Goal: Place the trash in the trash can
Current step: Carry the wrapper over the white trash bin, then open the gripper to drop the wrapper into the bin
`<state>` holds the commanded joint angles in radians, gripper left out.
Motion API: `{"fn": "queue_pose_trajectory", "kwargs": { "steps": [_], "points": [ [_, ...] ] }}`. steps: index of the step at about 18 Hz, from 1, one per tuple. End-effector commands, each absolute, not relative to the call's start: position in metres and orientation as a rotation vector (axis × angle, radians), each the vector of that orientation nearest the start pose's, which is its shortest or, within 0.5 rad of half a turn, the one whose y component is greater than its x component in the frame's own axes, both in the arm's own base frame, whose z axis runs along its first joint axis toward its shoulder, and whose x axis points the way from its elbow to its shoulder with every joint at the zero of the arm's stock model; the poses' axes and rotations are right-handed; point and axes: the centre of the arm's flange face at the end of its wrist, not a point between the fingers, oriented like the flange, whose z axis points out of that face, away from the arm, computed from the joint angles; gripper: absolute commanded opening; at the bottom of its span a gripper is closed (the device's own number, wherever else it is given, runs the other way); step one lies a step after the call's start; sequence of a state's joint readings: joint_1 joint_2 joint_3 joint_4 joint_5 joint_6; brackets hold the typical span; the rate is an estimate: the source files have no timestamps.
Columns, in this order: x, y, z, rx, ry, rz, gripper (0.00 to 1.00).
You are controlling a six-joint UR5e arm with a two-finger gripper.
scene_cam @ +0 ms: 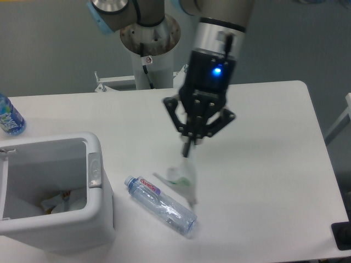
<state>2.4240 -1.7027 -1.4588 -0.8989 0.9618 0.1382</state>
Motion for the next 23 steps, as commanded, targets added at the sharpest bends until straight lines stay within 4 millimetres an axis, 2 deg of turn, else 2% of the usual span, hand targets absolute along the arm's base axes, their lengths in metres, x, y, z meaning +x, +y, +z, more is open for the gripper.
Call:
{"fn": "queue_pose_trajectory", "kwargs": {
  "steps": [5, 7, 8, 11, 12, 13, 14, 15, 16, 20, 23],
  "points": [
    [-0.258, 0.534, 0.588, -2.220, -0.525, -0.310, 0.00],
    [-0.228, 0.538, 0.584, -2.240, -0.475, -0.334, 0.00],
    [-0.220, 0.540, 0.582, -2.248, -0.457, -0.342, 0.00],
    [-0.186, 0.557, 0.565, -2.287, -0.387, -0.389, 0.00],
    [-0.183, 0.559, 0.560, -2.292, -0.377, -0.392, 0.05],
    [-0.175, 0.564, 0.554, -2.303, -0.347, -0.401, 0.24],
    [-0.169, 0.568, 0.550, -2.311, -0.317, -0.404, 0.58],
    [-0.169, 0.571, 0.551, -2.306, -0.305, -0.397, 0.86],
    [-0.170, 0.571, 0.552, -2.303, -0.305, -0.393, 1.00],
    [-0.177, 0.570, 0.551, -2.302, -0.331, -0.392, 1.00],
    [-0.215, 0.557, 0.549, -2.282, -0.450, -0.377, 1.00]
  ]
}}
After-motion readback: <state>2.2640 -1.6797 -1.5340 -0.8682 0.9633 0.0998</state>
